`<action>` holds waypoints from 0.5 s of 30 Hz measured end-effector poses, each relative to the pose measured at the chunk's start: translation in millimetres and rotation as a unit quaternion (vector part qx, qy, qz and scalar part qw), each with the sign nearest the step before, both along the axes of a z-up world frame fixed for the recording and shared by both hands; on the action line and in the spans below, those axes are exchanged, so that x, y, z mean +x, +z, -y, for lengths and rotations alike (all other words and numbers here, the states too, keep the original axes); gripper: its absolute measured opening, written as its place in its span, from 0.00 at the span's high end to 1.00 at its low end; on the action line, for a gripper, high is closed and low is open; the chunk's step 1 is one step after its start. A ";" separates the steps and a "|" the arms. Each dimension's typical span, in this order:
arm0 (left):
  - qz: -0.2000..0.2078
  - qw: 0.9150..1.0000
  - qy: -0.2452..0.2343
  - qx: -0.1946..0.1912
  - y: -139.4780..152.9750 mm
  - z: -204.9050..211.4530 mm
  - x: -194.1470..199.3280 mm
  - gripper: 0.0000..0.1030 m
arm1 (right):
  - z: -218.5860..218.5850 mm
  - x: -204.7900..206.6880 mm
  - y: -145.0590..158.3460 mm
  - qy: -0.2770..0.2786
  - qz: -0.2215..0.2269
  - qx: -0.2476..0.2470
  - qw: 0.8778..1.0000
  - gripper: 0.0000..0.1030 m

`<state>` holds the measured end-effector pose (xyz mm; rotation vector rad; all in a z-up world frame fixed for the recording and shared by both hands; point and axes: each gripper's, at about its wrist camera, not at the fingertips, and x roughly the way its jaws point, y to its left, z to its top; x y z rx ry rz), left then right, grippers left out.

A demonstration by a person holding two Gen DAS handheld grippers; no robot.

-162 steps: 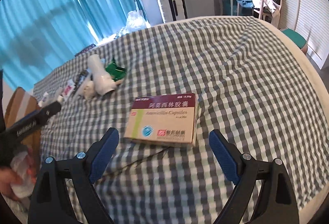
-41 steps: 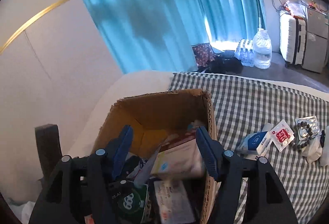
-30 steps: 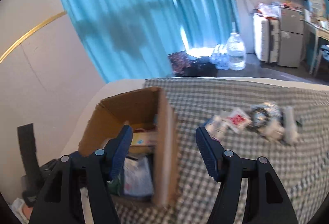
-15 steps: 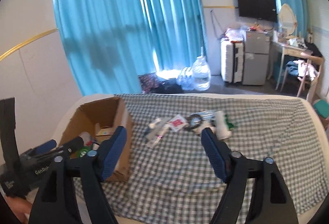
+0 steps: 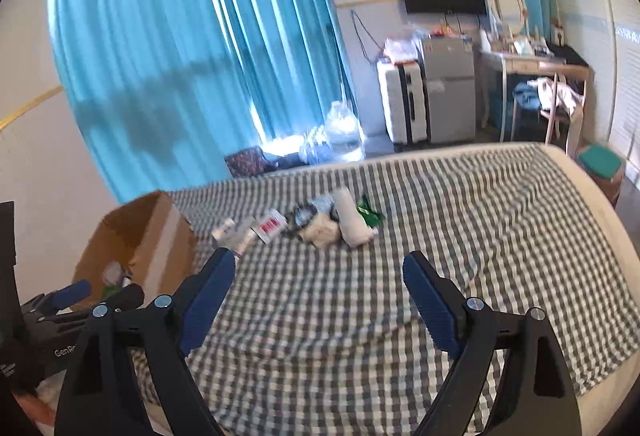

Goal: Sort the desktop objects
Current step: 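Move both open tools back over the remaining items on the bed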

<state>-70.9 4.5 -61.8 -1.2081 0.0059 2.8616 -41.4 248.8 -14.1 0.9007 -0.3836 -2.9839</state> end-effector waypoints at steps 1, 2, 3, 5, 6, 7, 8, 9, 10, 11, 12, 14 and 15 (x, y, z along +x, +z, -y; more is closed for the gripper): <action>0.005 1.000 -0.002 -0.001 -4.2 -1.4 -2.8 0.00 | -2.5 -4.3 -6.4 0.002 0.008 -0.004 1.000 0.26; 0.013 1.000 -0.003 -0.001 -11.8 -3.4 -7.5 0.00 | -5.0 -7.7 -12.2 0.004 0.015 -0.010 1.000 0.31; 0.017 1.000 -0.005 -0.001 -16.0 -4.9 -10.9 0.00 | -8.6 -11.1 -18.0 0.008 0.022 -0.016 1.000 0.33; 0.028 1.000 -0.007 0.002 -27.3 -7.8 -20.8 0.00 | -11.8 -19.0 -31.3 0.010 0.037 -0.021 0.999 0.37; 0.033 0.999 -0.008 0.002 -32.1 -9.5 -25.4 0.00 | -12.9 -21.2 -38.7 0.011 0.042 -0.021 0.999 0.38; 0.038 0.999 -0.007 0.001 -38.2 -11.7 -31.3 0.00 | -12.8 -25.4 -45.0 0.012 0.048 -0.020 0.999 0.39; 0.042 0.999 -0.008 0.000 -43.9 -13.4 -37.4 0.00 | -12.6 -29.1 -50.1 0.012 0.053 -0.019 0.998 0.39; 0.046 0.999 -0.009 0.000 -49.5 -14.3 -42.7 0.00 | -11.9 -33.7 -56.0 0.014 0.057 -0.018 0.998 0.39; 0.050 0.999 -0.010 0.000 -55.1 -15.4 -47.5 0.00 | -13.3 -40.7 -61.9 0.016 0.063 -0.016 0.998 0.40; 0.056 0.998 -0.011 0.000 -63.4 -17.9 -55.7 0.00 | -13.2 -44.1 -64.9 0.017 0.065 -0.015 0.998 0.40; 0.061 0.998 -0.013 0.001 -69.6 -20.5 -62.0 0.00 | -14.5 -50.0 -68.4 0.018 0.068 -0.016 0.997 0.40; 0.070 0.997 -0.016 -0.001 -81.1 -24.7 -74.8 0.00 | -18.1 -63.6 -76.4 0.018 0.072 -0.018 0.997 0.40; 0.072 0.997 -0.016 -0.004 -86.0 -26.1 -81.0 0.00 | -19.9 -72.5 -80.2 0.019 0.076 -0.020 0.997 0.40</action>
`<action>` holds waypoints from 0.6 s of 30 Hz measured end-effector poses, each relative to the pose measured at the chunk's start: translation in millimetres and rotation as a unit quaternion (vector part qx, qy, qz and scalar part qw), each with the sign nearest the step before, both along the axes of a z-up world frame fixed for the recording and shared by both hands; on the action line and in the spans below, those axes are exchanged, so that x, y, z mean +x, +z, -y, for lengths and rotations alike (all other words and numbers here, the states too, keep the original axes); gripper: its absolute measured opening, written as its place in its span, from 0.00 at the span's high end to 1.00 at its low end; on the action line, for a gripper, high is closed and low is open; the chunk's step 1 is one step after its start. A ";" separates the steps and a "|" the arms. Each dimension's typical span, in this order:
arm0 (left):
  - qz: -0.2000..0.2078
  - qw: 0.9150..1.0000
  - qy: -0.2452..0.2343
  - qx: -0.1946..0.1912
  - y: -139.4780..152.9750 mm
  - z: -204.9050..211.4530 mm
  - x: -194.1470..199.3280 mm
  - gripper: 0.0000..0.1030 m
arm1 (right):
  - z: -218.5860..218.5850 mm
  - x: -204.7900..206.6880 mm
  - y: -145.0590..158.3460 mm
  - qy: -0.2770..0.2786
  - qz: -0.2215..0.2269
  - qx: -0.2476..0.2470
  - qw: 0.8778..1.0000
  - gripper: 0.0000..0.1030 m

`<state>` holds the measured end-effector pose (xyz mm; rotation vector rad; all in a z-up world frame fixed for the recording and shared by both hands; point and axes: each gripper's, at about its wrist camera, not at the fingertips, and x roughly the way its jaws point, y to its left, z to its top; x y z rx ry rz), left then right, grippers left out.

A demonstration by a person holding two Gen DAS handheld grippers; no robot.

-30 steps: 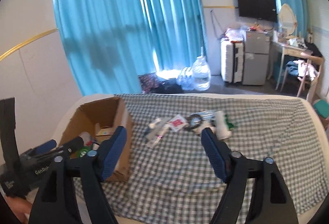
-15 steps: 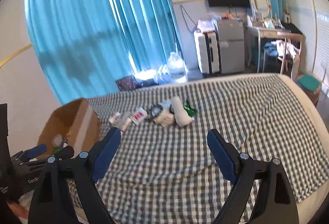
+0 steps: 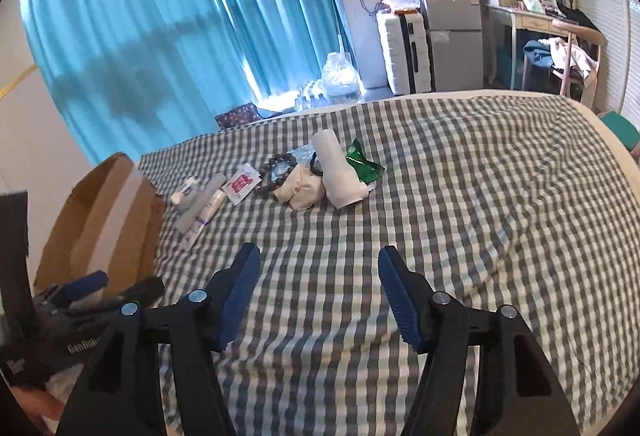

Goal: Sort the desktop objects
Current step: 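Move both open tools back over the remaining items on the bed, then grasp the white plastic bottle with the right tool while the left grasps the blue Vinda tissue pack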

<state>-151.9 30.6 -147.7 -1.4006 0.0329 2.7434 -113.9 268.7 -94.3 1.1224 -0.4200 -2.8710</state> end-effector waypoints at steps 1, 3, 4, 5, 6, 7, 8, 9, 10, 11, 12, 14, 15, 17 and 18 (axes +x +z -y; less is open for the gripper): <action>0.003 1.000 0.001 -0.003 -6.4 -1.6 -9.4 0.00 | -1.5 -10.5 -3.8 0.002 0.004 0.001 1.000 0.40; 0.010 1.000 0.009 -0.005 -14.8 -1.1 -26.3 0.00 | -2.8 -31.5 -8.6 0.002 0.012 0.008 1.000 0.40; 0.012 1.000 0.014 -0.005 -17.9 -0.3 -34.5 0.00 | -3.5 -38.9 -9.8 0.003 0.014 0.008 1.000 0.41; 0.014 1.000 0.017 -0.003 -22.4 0.3 -46.7 0.00 | -3.7 -45.9 -9.9 0.004 0.014 0.007 1.000 0.41; 0.013 1.000 0.019 -0.004 -24.5 1.8 -53.5 0.00 | -2.8 -53.6 -9.8 0.006 0.013 0.007 1.000 0.41; 0.012 1.000 0.024 -0.008 -26.3 2.1 -61.0 0.00 | -2.2 -64.2 -10.2 0.008 0.012 0.013 1.000 0.41; 0.009 0.999 0.030 -0.011 -28.2 3.5 -68.8 0.00 | -1.2 -71.0 -10.8 0.008 0.012 0.018 1.000 0.41; 0.005 0.999 0.036 -0.009 -29.9 5.6 -77.2 0.00 | -0.5 -79.4 -12.3 0.009 0.012 0.023 1.000 0.41; 0.003 0.999 0.041 -0.006 -31.3 7.8 -84.1 0.00 | -0.3 -89.5 -14.8 0.010 0.013 0.024 1.000 0.41; 0.001 0.999 0.052 -0.002 -33.4 11.8 -93.5 0.00 | 0.1 -98.1 -18.1 0.009 0.015 0.025 1.000 0.41; 0.000 0.998 0.056 0.003 -34.8 15.1 -99.1 0.00 | 0.1 -106.4 -22.0 0.008 0.018 0.025 0.999 0.41; -0.003 0.998 0.064 0.009 -39.2 21.6 -110.7 0.00 | 0.9 -125.6 -31.7 0.007 0.028 0.032 0.999 0.41; -0.004 0.998 0.067 0.007 -41.2 24.3 -114.8 0.00 | 1.9 -134.2 -37.0 0.008 0.035 0.037 0.999 0.42; -0.005 0.997 0.074 -0.001 -45.8 29.6 -124.3 0.00 | 1.5 -149.5 -48.3 0.003 0.050 0.044 0.998 0.44; -0.005 0.997 0.074 -0.002 -47.9 31.5 -127.7 0.00 | 0.1 -155.5 -54.4 0.000 0.058 0.044 0.997 0.44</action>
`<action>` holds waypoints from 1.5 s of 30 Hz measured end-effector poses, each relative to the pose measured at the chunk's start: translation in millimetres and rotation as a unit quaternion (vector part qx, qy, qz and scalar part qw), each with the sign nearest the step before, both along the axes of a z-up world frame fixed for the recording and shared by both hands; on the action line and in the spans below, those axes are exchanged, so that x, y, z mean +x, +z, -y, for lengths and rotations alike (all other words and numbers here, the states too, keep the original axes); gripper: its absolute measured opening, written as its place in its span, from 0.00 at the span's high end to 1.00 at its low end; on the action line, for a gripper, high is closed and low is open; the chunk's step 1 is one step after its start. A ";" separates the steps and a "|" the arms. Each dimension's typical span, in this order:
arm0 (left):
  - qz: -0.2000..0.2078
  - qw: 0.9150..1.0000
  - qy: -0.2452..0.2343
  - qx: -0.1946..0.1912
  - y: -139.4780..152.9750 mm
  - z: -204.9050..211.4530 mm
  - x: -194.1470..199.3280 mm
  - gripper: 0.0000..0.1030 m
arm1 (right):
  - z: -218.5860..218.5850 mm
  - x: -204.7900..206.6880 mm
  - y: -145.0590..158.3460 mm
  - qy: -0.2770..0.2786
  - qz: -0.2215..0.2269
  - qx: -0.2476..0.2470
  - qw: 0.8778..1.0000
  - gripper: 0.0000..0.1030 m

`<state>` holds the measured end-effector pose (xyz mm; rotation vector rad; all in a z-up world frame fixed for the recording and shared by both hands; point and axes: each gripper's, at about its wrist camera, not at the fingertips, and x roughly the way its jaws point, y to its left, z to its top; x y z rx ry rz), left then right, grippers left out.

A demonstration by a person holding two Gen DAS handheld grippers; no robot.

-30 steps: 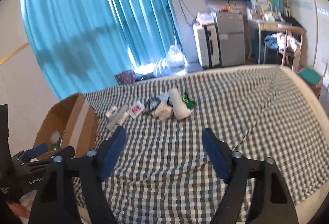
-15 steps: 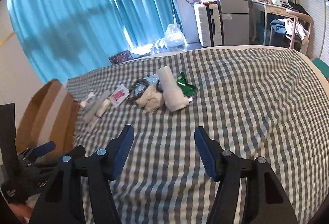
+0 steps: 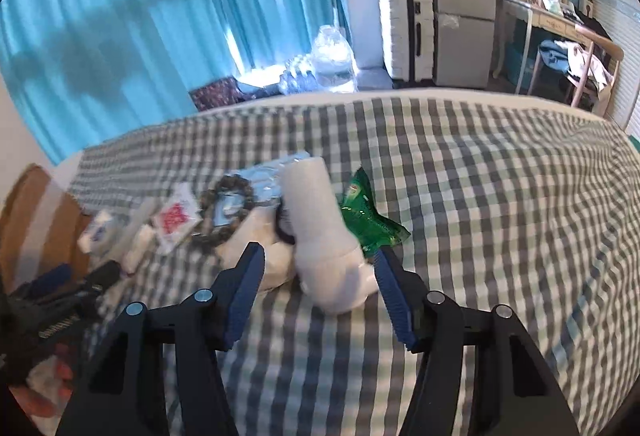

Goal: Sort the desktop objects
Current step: 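Grasp the white plastic bottle with the right tool while the left grasps the blue Vinda tissue pack, then carry the white bottle and Vinda tissue pack into the cardboard box and release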

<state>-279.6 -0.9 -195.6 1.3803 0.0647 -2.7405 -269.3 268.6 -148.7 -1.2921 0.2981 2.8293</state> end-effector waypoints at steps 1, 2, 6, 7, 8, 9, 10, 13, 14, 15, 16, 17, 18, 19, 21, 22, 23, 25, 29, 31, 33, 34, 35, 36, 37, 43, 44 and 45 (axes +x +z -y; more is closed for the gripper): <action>0.000 1.000 -0.002 -0.002 -2.5 2.1 -3.8 0.00 | -2.3 -5.7 -6.6 -0.004 0.008 -0.003 1.000 0.44; 0.001 1.000 -0.001 -0.009 -5.7 4.4 -8.8 0.00 | -4.3 -9.3 -11.9 -0.006 0.011 -0.008 1.000 0.44; 0.000 1.000 -0.002 -0.013 -12.8 9.1 -21.9 0.00 | -8.9 -24.4 -35.2 0.000 0.047 -0.014 0.999 0.44; 0.000 1.000 -0.003 -0.014 -14.2 9.4 -24.2 0.00 | -9.3 -26.2 -39.1 -0.001 0.053 -0.014 0.999 0.46; 0.002 1.000 -0.005 -0.020 -17.1 9.8 -28.6 0.00 | -9.4 -26.9 -42.1 0.003 0.057 -0.016 0.998 0.54; 0.005 1.000 -0.004 -0.025 -18.5 8.7 -32.0 0.00 | -10.2 -25.0 -43.8 0.006 0.055 -0.017 0.998 0.54; 0.007 0.999 -0.004 -0.032 -20.1 8.9 -34.9 0.00 | -11.0 -22.2 -44.2 0.008 0.051 -0.019 0.999 0.54; 0.005 0.999 -0.008 -0.036 -19.6 7.0 -46.7 0.00 | -12.6 -13.6 -43.7 0.010 0.048 -0.024 0.999 0.54; 0.004 0.999 -0.009 -0.032 -19.7 8.7 -50.0 0.00 | -12.8 -9.7 -43.0 0.011 0.046 -0.025 0.999 0.54; 0.005 0.999 -0.011 -0.030 -20.0 10.3 -53.4 0.00 | -13.2 -5.6 -42.3 0.013 0.046 -0.030 0.998 0.54; 0.007 0.999 -0.017 -0.030 -21.1 12.1 -57.1 0.00 | -14.2 -0.3 -42.2 0.014 0.049 -0.038 0.998 0.54; 0.009 0.999 -0.022 -0.032 -21.9 13.4 -60.9 0.00 | -13.5 4.7 -42.0 0.013 0.052 -0.046 0.998 0.54; 0.011 0.999 -0.027 -0.031 -22.6 14.3 -62.3 0.00 | -13.9 10.3 -41.9 0.011 0.053 -0.055 0.997 0.54; 0.009 0.999 -0.035 -0.028 -22.1 15.3 -63.6 0.01 | -12.9 18.6 -41.5 0.010 0.053 -0.063 0.997 0.54; 0.003 0.999 -0.031 -0.026 -19.4 19.0 -66.5 0.21 | -9.1 30.5 -39.1 0.014 0.052 -0.063 0.997 0.54; 0.005 0.999 -0.024 -0.027 -19.2 22.4 -65.4 0.48 | -5.8 35.7 -38.4 0.018 0.053 -0.060 0.997 0.54; 0.019 0.999 -0.024 -0.014 -21.4 26.9 -66.9 0.61 | -4.3 38.1 -36.6 0.021 0.053 -0.055 0.997 0.54; 0.027 0.999 -0.021 0.005 -22.0 33.3 -65.8 0.67 | -4.1 42.0 -34.3 0.019 0.050 -0.058 0.997 0.54; 0.015 0.999 -0.037 -0.010 -9.1 26.1 -53.1 0.70 | -10.0 33.0 -24.9 0.019 0.046 -0.073 0.996 0.54; 0.012 0.999 -0.041 -0.013 -2.0 21.4 -44.6 0.75 | -8.3 36.9 -19.9 0.023 0.046 -0.064 0.997 0.55; 0.005 0.999 -0.047 -0.003 8.4 17.9 -35.2 0.77 | -6.6 43.5 -15.3 0.022 0.041 -0.063 0.997 0.55; 0.001 0.999 -0.048 0.000 13.4 15.9 -31.6 0.77 | -5.6 47.1 -12.9 0.024 0.041 -0.065 0.997 0.55; -0.003 0.999 -0.052 0.004 20.2 13.1 -25.4 0.77 | -3.7 48.8 -11.2 0.026 0.043 -0.061 0.997 0.56; -0.005 0.998 -0.060 0.005 25.7 10.6 -20.7 0.77 | -1.3 50.6 -9.0 0.027 0.045 -0.056 0.997 0.57; -0.009 0.998 -0.063 0.004 31.0 7.9 -15.9 0.77 | 0.4 55.1 -7.0 0.029 0.045 -0.052 0.997 0.58; -0.013 0.994 -0.107 0.005 57.1 -12.9 33.6 0.77 | 8.2 90.2 5.0 0.031 0.053 -0.064 0.996 0.58; -0.015 0.994 -0.107 0.006 61.4 -13.7 46.4 0.77 | 11.1 95.8 7.4 0.032 0.054 -0.064 0.996 0.58; -0.014 0.994 -0.109 0.011 63.0 -14.4 55.5 0.77 | 12.9 106.8 12.3 0.033 0.054 -0.068 0.996 0.58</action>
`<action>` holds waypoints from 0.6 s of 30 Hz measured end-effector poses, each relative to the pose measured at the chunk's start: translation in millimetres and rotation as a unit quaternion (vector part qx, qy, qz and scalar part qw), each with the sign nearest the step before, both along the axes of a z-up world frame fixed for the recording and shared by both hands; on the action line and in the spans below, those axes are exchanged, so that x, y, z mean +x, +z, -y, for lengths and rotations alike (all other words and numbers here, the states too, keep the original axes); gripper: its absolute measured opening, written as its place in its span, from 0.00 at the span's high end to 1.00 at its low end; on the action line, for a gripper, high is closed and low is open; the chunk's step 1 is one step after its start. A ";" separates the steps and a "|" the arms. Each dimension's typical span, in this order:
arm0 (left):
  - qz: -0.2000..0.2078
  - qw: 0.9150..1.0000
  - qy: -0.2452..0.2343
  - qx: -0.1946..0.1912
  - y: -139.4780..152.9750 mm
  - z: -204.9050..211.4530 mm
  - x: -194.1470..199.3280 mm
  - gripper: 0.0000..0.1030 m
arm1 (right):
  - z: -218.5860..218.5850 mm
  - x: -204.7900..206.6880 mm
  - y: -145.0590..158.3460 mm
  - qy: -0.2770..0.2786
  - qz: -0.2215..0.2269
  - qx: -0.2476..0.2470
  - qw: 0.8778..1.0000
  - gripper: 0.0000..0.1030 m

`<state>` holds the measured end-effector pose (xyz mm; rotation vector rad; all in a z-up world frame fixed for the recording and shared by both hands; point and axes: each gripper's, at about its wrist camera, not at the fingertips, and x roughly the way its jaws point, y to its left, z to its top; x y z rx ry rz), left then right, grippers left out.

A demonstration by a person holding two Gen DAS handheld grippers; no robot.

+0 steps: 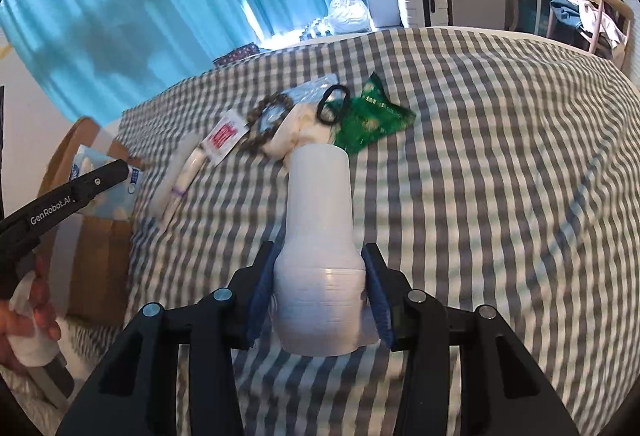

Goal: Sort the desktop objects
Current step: 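Carry the white bottle and Vinda tissue pack into the cardboard box and release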

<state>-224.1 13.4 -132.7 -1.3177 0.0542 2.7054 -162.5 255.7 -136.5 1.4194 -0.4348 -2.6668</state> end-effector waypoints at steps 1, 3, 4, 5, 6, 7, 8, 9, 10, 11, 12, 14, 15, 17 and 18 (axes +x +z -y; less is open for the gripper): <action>0.004 1.000 -0.005 0.005 1.9 -1.4 9.2 0.77 | 1.0 6.1 3.5 -0.001 -0.002 -0.003 1.000 0.58; 0.006 1.000 -0.005 0.007 4.6 -2.0 29.8 0.77 | 3.4 21.2 12.7 0.003 -0.006 -0.009 1.000 0.58; 0.008 1.000 -0.008 0.008 6.0 -4.5 38.0 0.77 | 6.0 31.3 20.1 0.003 -0.012 -0.010 1.000 0.58; 0.007 1.000 -0.009 0.008 8.7 -5.7 46.0 0.77 | 10.2 38.5 25.9 0.005 -0.017 -0.009 1.000 0.58; 0.006 1.000 -0.009 0.008 11.1 -6.5 54.1 0.77 | 13.9 48.5 35.3 0.009 -0.025 -0.006 1.000 0.58; 0.008 1.000 -0.011 0.012 14.1 -5.6 62.3 0.77 | 17.5 54.2 41.5 0.009 -0.032 -0.003 0.999 0.58; 0.008 1.000 -0.010 0.013 16.7 -7.0 69.3 0.77 | 20.4 59.9 48.3 0.010 -0.038 -0.001 0.999 0.58; 0.004 1.000 -0.009 0.013 22.0 -6.0 77.1 0.77 | 22.6 67.2 55.2 0.013 -0.045 -0.001 0.999 0.58; 0.000 1.000 -0.012 0.013 27.6 -5.7 85.1 0.77 | 26.1 75.8 64.5 0.013 -0.055 0.000 0.998 0.58; -0.004 1.000 -0.014 0.013 33.2 -4.6 90.9 0.77 | 29.5 80.3 69.3 0.015 -0.059 0.001 0.998 0.58; -0.010 1.000 -0.013 0.012 38.5 -3.8 96.0 0.77 | 34.7 87.7 77.0 0.020 -0.065 0.002 0.998 0.58; -0.022 1.000 -0.013 0.016 49.5 -0.5 107.7 0.77 | 40.2 100.5 88.9 0.024 -0.077 0.007 0.997 0.58; -0.031 0.999 -0.010 0.018 56.4 2.3 113.7 0.77 | 44.4 105.3 94.5 0.030 -0.080 0.008 0.996 0.58; -0.040 0.999 -0.005 0.024 65.8 8.6 120.2 0.77 | 54.3 115.2 104.7 0.034 -0.091 0.016 0.995 0.58; -0.044 0.999 -0.001 0.026 70.4 12.2 123.9 0.77 | 60.2 120.2 110.4 0.041 -0.095 0.018 0.994 0.58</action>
